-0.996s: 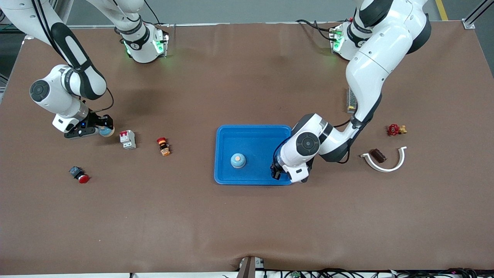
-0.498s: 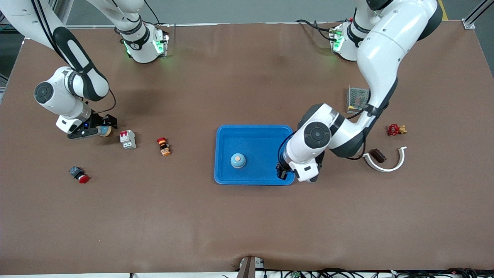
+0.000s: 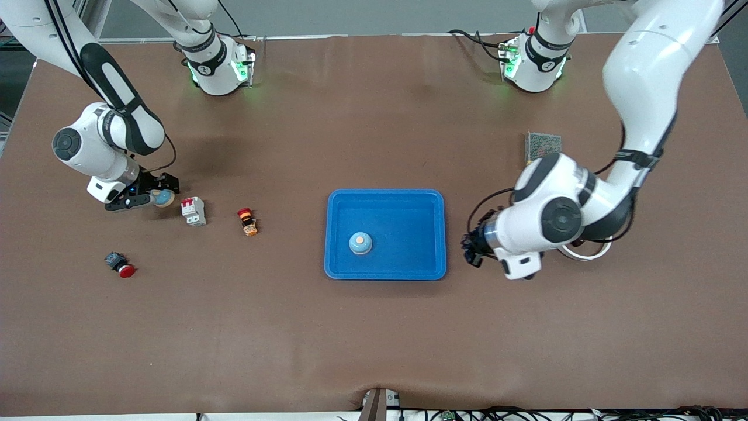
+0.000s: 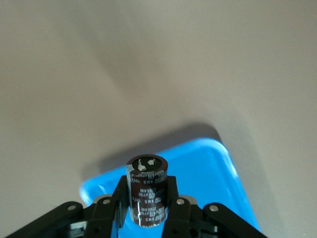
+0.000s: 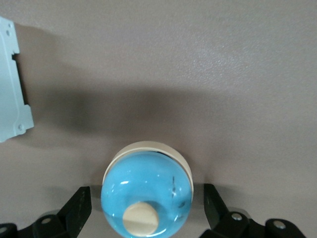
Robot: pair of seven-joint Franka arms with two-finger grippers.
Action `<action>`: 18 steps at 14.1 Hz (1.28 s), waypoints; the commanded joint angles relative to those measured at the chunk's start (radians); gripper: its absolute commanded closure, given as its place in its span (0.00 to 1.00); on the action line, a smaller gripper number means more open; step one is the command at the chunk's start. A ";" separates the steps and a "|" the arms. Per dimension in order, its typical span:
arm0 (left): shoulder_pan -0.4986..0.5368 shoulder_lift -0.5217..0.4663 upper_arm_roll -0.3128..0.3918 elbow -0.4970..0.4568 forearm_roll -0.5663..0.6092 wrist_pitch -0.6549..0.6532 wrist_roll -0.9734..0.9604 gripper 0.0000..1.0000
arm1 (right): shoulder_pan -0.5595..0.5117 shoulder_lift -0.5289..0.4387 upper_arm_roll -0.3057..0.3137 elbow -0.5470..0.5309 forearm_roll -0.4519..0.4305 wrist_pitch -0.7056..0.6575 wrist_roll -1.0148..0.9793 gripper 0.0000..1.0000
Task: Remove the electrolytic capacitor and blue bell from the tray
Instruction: 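Carry the capacitor toward the white clip while the right gripper returns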
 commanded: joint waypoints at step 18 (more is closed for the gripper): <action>0.345 -0.107 -0.022 -0.385 0.259 -0.085 0.475 1.00 | 0.347 -0.112 0.034 0.367 0.005 -0.497 0.689 0.00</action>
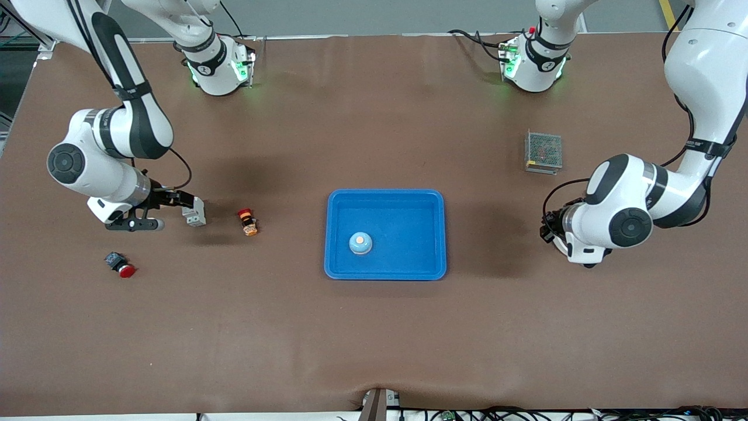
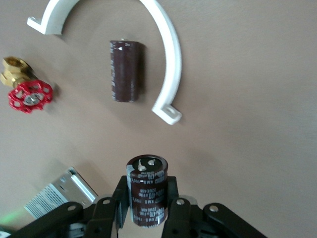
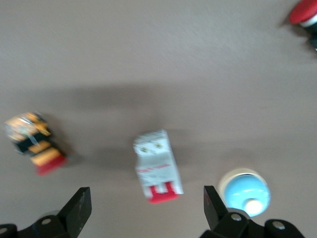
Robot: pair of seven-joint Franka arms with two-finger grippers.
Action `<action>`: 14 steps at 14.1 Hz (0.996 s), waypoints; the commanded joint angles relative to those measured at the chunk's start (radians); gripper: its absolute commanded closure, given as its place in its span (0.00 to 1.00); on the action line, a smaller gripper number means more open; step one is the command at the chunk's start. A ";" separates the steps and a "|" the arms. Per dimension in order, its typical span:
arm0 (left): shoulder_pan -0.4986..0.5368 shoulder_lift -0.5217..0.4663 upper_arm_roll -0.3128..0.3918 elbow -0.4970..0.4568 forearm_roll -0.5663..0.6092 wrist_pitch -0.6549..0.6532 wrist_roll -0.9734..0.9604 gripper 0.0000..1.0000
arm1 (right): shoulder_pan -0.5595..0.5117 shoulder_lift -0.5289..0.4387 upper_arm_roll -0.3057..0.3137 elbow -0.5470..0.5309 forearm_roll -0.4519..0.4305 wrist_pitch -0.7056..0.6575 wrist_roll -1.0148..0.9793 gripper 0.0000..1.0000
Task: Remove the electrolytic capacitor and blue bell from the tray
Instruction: 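Carry the capacitor toward the white clip while the right gripper returns, then release the capacitor by the clip while the right gripper grasps the bell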
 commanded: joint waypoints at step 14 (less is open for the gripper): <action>0.150 -0.044 -0.010 -0.193 0.164 0.013 0.171 1.00 | 0.450 0.193 -0.009 0.309 0.074 0.074 0.881 0.00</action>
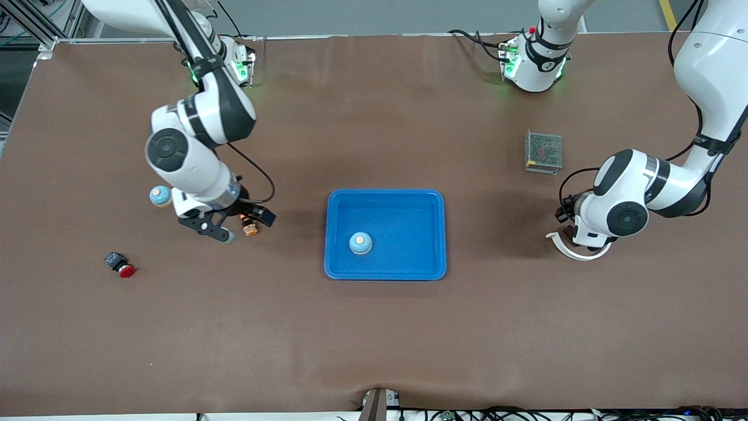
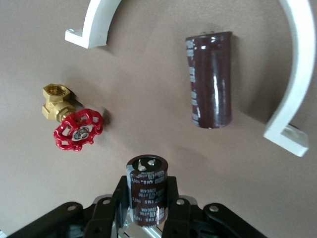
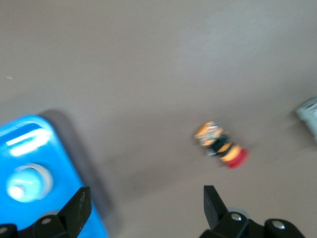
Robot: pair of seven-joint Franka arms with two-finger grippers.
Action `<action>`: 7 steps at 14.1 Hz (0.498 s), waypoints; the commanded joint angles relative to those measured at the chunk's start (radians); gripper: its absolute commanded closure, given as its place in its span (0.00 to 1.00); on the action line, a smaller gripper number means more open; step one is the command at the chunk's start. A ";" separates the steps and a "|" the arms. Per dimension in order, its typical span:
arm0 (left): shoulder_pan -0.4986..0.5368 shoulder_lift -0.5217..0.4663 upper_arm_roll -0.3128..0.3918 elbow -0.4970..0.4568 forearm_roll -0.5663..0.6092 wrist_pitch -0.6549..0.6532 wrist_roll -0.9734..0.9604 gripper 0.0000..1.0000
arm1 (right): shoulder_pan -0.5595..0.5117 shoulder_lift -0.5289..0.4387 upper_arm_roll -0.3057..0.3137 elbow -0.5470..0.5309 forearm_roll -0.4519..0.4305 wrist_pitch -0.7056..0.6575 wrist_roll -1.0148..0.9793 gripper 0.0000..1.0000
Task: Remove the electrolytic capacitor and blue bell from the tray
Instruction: 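Release the capacitor by the clip while the right gripper grasps the bell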
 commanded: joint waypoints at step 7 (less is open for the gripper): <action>0.070 -0.002 -0.009 -0.091 0.137 0.080 0.028 1.00 | 0.210 0.271 -0.014 0.253 -0.005 0.079 0.375 0.00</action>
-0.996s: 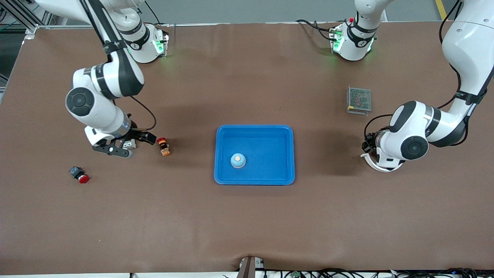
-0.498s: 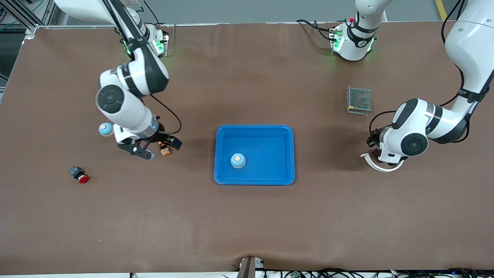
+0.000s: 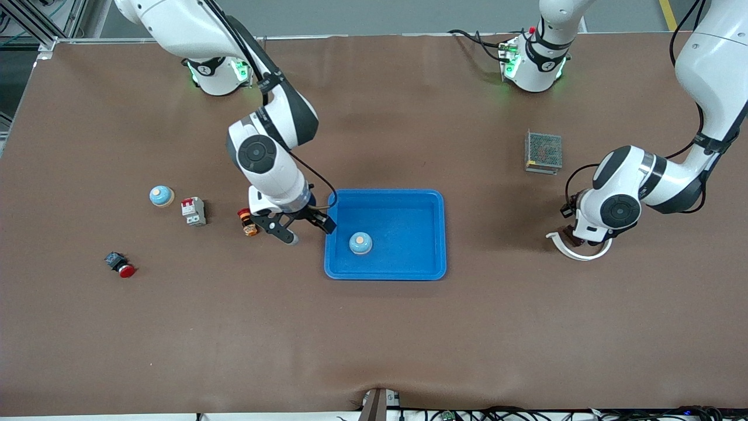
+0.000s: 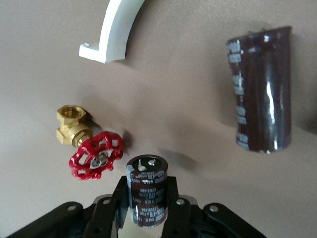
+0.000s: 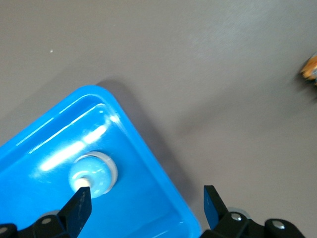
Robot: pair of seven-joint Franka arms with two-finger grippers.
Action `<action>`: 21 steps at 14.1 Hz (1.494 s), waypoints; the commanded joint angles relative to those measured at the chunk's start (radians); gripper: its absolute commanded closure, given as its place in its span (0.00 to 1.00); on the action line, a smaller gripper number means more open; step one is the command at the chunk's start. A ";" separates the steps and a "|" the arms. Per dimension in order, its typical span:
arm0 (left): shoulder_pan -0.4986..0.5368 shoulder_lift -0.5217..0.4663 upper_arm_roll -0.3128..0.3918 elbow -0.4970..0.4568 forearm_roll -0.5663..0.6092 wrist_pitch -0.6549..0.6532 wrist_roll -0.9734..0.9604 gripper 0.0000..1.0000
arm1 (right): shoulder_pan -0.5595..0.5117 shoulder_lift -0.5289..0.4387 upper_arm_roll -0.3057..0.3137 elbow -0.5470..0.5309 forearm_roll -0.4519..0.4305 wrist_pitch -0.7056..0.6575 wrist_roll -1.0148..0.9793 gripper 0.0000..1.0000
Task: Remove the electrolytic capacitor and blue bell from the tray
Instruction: 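Release the capacitor by the clip while the right gripper grasps the bell, then lift the bell with the right gripper while the left gripper withdraws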
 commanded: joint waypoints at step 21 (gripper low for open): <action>0.024 0.011 -0.072 0.100 -0.094 0.047 -0.013 0.00 | 0.127 0.365 -0.035 0.341 -0.087 0.061 0.286 0.00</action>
